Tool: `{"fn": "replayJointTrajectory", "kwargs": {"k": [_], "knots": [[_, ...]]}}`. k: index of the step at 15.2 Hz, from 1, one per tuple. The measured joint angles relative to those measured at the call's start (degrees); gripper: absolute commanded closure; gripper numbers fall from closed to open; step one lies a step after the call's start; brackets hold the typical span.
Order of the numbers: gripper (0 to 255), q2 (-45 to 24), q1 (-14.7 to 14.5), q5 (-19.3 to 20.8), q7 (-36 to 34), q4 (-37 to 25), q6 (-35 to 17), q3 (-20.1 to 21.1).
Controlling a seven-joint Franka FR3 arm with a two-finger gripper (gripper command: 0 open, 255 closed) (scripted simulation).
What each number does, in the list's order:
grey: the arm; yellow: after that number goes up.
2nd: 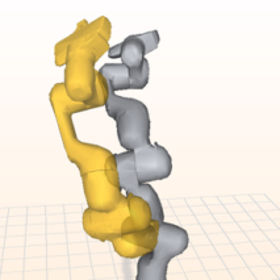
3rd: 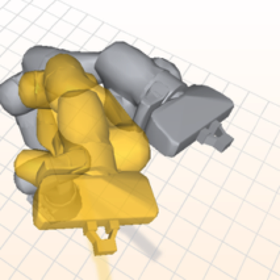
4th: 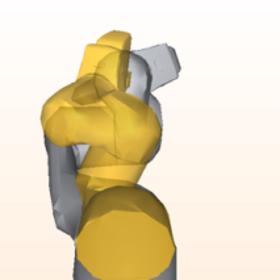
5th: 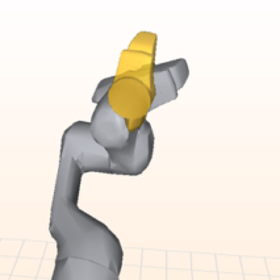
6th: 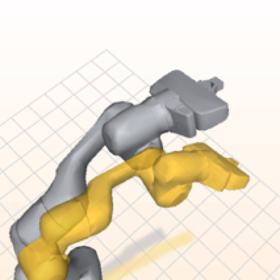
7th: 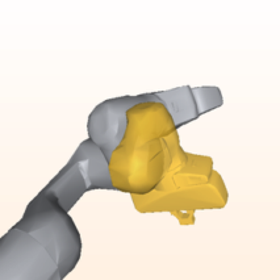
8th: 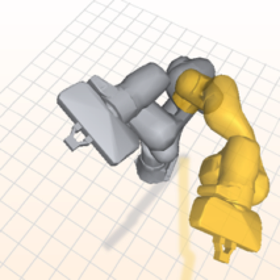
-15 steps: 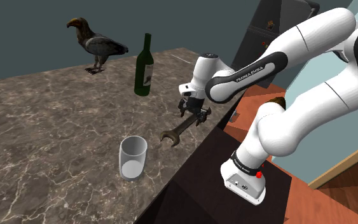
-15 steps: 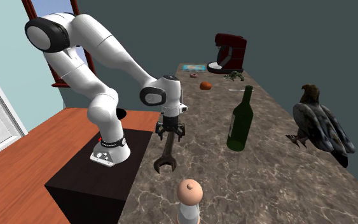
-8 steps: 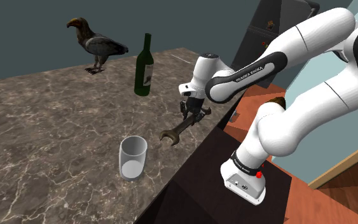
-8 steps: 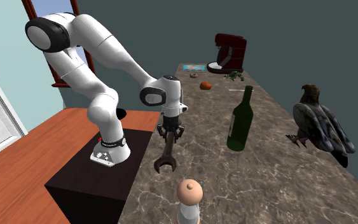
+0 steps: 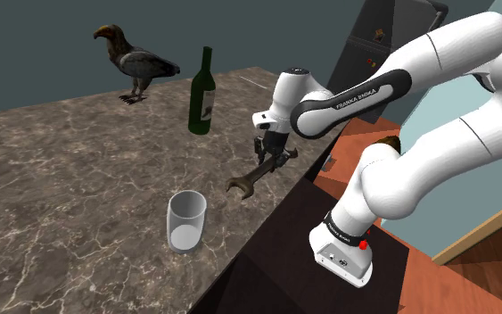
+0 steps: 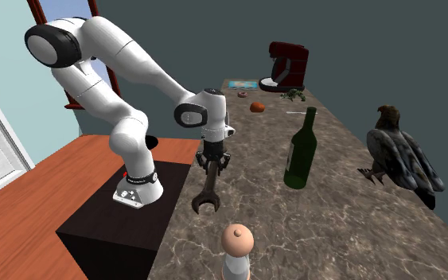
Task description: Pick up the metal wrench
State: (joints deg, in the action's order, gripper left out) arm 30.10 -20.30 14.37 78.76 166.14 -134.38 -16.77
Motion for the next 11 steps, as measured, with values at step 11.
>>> {"fn": "replayJointTrajectory", "kwargs": {"k": [11], "knots": [[255, 7.04, -0.13, -1.26, 0.38, -4.24, 11.28, 1.53]]}}
